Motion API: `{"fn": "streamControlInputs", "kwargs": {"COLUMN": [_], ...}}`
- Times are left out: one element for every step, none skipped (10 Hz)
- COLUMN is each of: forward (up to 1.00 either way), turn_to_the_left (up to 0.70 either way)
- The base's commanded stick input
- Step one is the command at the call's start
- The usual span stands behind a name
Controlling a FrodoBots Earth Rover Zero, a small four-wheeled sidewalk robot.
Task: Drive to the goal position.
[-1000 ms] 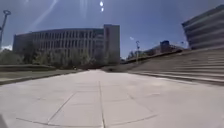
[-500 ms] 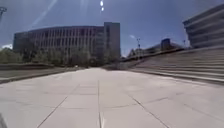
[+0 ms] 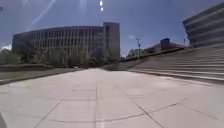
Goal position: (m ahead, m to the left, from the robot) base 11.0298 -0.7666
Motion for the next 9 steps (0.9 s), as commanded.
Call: {"fn": "streamControlInputs", "kwargs": {"forward": [0.7, 0.7, 0.7, 0.7, 0.7, 0.7, 0.7, 0.7, 0.7], "turn_to_the_left": [0.0, 0.0, 0.0, 0.0, 0.0, 0.0, 0.0, 0.0, 0.0]}}
